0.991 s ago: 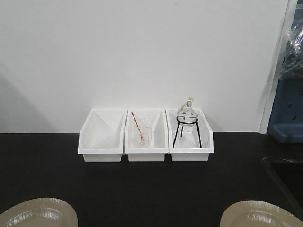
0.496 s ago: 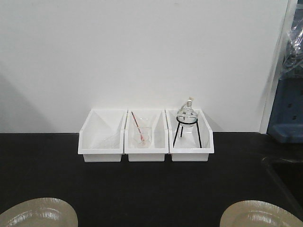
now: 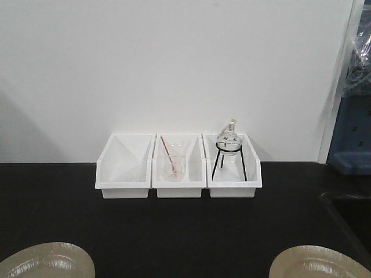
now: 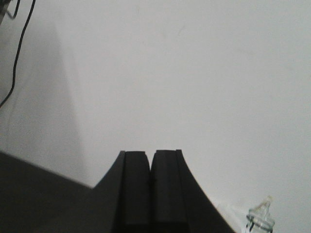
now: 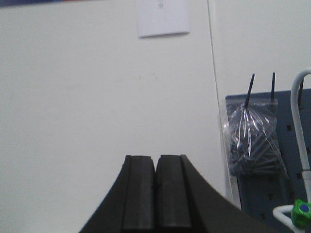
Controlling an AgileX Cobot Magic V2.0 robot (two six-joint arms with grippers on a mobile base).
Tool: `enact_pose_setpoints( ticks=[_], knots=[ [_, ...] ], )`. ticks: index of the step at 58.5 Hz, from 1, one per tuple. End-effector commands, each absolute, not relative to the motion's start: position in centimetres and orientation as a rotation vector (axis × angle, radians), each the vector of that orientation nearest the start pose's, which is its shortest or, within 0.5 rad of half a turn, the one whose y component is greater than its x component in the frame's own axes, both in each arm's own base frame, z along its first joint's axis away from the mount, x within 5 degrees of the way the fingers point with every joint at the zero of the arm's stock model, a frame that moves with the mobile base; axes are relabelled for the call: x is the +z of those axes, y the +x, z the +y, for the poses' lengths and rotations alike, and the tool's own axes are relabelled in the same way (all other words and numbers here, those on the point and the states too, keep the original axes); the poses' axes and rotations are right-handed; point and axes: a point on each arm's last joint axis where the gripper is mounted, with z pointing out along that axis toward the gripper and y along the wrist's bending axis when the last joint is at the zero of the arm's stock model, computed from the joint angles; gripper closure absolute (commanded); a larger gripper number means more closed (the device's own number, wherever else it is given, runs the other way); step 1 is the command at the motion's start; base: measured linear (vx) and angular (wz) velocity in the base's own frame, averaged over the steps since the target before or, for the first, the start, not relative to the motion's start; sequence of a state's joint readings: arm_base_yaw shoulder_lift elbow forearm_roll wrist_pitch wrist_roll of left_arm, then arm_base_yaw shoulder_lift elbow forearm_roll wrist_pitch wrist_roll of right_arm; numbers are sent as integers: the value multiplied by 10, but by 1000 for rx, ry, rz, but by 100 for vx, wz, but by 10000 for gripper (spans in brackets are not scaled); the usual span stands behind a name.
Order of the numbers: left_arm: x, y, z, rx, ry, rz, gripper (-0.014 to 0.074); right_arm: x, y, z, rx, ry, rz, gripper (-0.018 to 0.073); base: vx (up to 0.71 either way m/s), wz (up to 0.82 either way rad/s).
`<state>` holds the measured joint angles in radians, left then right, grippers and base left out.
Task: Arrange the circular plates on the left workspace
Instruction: 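Drive the base up to the counter holding the two tan plates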
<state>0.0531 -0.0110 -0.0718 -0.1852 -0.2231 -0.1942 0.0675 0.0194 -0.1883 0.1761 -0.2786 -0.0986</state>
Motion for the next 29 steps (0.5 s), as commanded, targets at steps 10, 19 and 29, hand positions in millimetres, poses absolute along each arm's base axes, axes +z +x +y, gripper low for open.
enact_pose_setpoints(
  ticks=[10,19,29],
  knots=[
    [370,38,3,-91,-117,1023,594,401,58,2,51,-11,1116,559,0,0],
    [419,81,4,-98,-131,1209,594,438,106,7,70,-39,1289,559,0,0],
    [433,153,4,-205,-213,1552,594,439,175,20,228,-24,1627,559,0,0]
  ],
)
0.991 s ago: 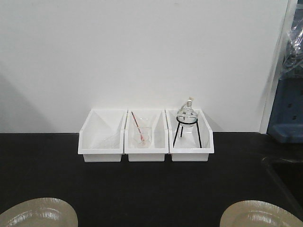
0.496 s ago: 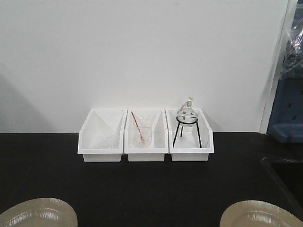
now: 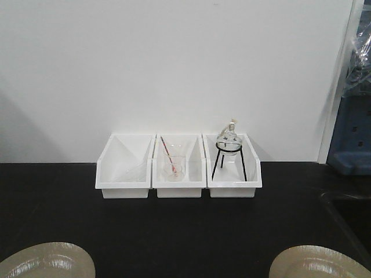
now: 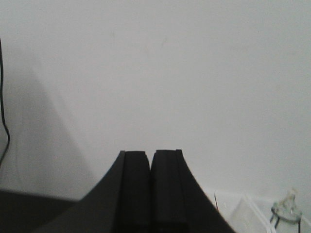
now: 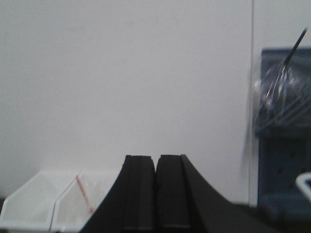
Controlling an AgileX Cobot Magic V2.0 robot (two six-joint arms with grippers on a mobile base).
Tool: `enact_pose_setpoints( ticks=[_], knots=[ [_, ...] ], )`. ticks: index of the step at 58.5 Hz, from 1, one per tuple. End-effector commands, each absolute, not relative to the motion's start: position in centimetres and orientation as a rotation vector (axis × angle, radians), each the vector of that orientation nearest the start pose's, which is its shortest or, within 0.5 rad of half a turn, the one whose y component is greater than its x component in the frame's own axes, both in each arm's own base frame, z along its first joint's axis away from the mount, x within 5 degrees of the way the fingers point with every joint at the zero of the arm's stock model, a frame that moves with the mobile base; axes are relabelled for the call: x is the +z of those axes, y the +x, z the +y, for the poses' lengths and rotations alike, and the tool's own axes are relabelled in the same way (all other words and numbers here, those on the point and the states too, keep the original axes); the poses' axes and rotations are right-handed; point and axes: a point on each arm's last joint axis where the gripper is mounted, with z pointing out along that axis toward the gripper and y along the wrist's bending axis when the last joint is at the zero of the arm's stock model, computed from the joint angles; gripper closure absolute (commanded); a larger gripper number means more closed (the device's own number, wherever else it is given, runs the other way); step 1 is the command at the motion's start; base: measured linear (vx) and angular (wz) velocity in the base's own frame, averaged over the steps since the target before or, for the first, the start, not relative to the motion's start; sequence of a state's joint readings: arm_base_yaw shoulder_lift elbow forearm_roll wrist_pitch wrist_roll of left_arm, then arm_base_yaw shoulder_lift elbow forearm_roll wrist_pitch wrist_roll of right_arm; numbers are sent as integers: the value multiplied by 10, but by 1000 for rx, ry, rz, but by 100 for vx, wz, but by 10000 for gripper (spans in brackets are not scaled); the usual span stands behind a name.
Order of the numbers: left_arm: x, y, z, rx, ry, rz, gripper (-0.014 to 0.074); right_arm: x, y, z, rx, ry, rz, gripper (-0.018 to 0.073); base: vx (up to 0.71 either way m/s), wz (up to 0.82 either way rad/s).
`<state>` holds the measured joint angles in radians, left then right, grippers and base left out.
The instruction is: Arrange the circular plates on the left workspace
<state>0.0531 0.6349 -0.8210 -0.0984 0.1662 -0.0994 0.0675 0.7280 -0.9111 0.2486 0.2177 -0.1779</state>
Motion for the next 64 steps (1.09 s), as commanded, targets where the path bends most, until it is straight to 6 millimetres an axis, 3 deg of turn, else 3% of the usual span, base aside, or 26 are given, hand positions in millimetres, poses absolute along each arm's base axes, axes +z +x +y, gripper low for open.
enact_pose_setpoints(
  ticks=[1,10,15,23,30,38,54,64],
  knots=[
    [432,159,3,-221,-221,1582,594,437,181,22,250,-21,1660,559,0,0],
    [414,214,-11,-358,-106,1864,594,407,238,48,523,-107,2009,559,0,0],
    [402,237,-29,-606,-24,1938,594,386,263,66,747,-224,2134,559,0,0],
    [382,265,-53,-1047,72,1951,594,358,292,95,1250,-366,2130,559,0,0],
    [365,282,-62,-1297,79,1955,594,336,318,104,1513,-287,2070,559,0,0],
    [352,292,-60,-1275,47,1997,594,321,331,105,1576,-206,2074,559,0,0],
    [350,292,-59,-1235,76,2015,581,321,332,105,1581,-201,2070,555,0,0],
    [350,292,-60,-1237,82,2015,462,321,332,105,1567,-227,2057,496,0,0]
  ],
)
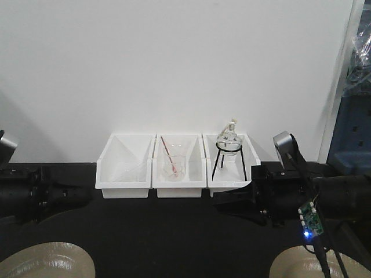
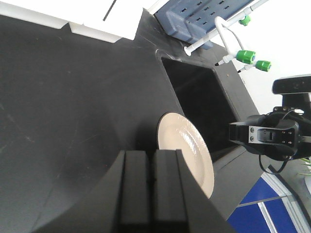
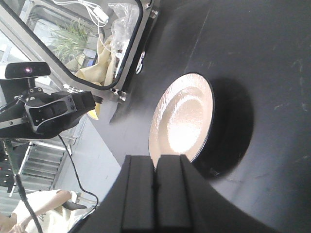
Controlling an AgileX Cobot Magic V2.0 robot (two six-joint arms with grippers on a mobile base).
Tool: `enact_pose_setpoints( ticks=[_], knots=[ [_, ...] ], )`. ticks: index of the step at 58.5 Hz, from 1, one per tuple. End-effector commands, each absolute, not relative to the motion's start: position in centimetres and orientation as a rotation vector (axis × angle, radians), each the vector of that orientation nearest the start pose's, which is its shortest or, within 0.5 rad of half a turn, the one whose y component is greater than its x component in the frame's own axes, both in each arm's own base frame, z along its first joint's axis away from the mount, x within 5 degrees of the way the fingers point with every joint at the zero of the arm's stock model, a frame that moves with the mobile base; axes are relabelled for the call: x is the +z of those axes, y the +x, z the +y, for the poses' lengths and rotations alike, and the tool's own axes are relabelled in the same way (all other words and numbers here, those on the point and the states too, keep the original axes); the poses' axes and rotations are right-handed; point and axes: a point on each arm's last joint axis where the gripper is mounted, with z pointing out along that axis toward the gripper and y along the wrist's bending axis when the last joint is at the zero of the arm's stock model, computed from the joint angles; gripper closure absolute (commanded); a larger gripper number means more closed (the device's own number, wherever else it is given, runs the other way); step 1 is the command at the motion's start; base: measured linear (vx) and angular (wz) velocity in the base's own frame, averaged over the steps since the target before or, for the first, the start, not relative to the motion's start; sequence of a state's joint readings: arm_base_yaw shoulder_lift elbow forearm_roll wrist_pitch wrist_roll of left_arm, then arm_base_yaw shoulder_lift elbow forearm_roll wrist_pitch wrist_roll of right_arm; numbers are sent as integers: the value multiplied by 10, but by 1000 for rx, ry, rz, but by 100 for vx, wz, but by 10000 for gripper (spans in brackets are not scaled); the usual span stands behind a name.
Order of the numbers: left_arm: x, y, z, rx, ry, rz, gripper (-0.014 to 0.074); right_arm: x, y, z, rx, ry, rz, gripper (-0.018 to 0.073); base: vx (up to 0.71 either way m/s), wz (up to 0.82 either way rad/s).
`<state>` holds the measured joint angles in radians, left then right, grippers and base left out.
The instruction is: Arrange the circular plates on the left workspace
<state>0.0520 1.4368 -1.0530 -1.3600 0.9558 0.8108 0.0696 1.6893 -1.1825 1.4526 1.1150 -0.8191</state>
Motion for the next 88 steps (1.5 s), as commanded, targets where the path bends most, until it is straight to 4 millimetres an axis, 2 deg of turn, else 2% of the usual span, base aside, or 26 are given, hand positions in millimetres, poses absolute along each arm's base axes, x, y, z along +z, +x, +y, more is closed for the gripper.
enact_pose_setpoints(
  ticks=[1,9,17,21,25,31,41,52,59,72,88],
  knots=[
    [350,292,-60,-1237,82,2015,447,321,332,105,1566,-228,2057,483,0,0],
    [350,292,-60,-1237,81,2015,263,321,331,105,1569,-231,2057,355,0,0],
    [348,292,-59,-1213,92,2031,68,321,332,105,1560,-230,2056,158,0,0],
    [345,291,-54,-1177,105,2062,17,321,332,105,1559,-231,2057,48,0,0],
    [339,291,-42,-1122,77,2133,1,320,332,105,1557,-233,2059,-49,0,0],
    [330,287,-9,-1034,-4,2231,11,319,331,105,1541,-248,2074,-118,0,0],
    [321,276,56,-850,-187,2290,33,316,331,104,1497,-295,2092,-119,0,0],
    [312,267,103,-675,-362,2287,43,314,329,104,1469,-329,2112,-91,0,0],
    [296,271,118,-657,-411,2330,43,313,329,104,1470,-338,2117,-65,0,0],
    [257,286,130,-695,-389,2424,43,313,329,104,1469,-340,2118,-22,0,0],
    [200,305,139,-848,-413,2488,43,313,327,104,1484,-358,2120,-23,0,0]
  ],
)
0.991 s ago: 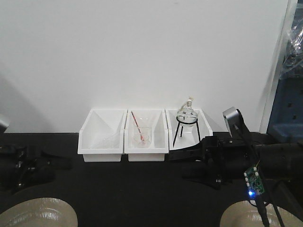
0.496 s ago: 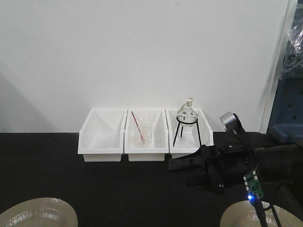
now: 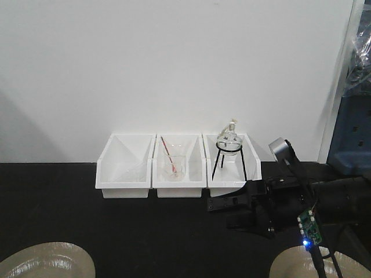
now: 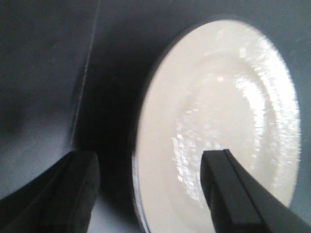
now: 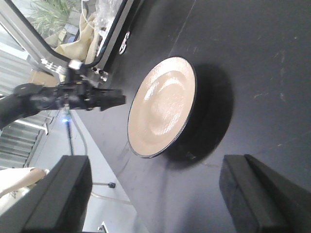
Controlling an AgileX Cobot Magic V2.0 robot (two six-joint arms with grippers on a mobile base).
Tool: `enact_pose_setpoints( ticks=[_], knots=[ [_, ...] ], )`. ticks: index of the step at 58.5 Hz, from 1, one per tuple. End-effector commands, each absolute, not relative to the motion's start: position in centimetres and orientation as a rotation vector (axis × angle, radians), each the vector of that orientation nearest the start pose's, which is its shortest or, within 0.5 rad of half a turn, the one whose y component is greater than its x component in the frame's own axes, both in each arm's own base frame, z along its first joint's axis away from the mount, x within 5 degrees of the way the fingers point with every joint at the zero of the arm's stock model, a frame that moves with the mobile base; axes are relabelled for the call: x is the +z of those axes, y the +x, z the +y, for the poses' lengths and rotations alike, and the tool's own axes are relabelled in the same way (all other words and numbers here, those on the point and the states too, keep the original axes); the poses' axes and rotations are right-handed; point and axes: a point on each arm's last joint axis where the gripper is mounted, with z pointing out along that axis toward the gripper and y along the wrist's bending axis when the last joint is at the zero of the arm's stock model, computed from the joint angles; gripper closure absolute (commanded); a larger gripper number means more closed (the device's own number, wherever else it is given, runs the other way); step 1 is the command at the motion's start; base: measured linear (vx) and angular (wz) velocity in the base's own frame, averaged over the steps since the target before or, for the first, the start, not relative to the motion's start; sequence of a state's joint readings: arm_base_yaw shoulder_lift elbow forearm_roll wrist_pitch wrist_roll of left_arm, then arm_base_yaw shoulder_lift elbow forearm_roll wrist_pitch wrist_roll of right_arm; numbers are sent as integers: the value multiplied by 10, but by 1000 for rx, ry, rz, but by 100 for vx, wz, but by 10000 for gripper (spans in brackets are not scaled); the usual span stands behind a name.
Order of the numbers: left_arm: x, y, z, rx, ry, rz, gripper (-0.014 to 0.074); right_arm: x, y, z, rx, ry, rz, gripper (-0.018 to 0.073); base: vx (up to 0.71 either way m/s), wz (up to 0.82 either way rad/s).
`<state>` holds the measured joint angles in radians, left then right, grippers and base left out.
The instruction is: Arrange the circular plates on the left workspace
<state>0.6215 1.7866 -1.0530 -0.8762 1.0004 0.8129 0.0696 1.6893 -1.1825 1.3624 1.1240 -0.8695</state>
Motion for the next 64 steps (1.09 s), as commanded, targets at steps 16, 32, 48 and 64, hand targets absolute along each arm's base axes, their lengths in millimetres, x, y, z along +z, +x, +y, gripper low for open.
enact_pose_setpoints(
  ticks=[16,32,48,64],
  knots=[
    [172,317,134,-1110,-443,2407,66,313,327,105,1486,-361,2122,-23,0,0],
    [167,318,133,-1154,-459,2402,331,313,327,105,1486,-361,2122,-23,0,0],
    [174,322,124,-1263,-443,2339,603,313,327,104,1486,-360,2122,-23,0,0],
    [213,335,105,-1369,-411,2101,600,313,327,104,1485,-359,2122,-23,0,0]
  ],
)
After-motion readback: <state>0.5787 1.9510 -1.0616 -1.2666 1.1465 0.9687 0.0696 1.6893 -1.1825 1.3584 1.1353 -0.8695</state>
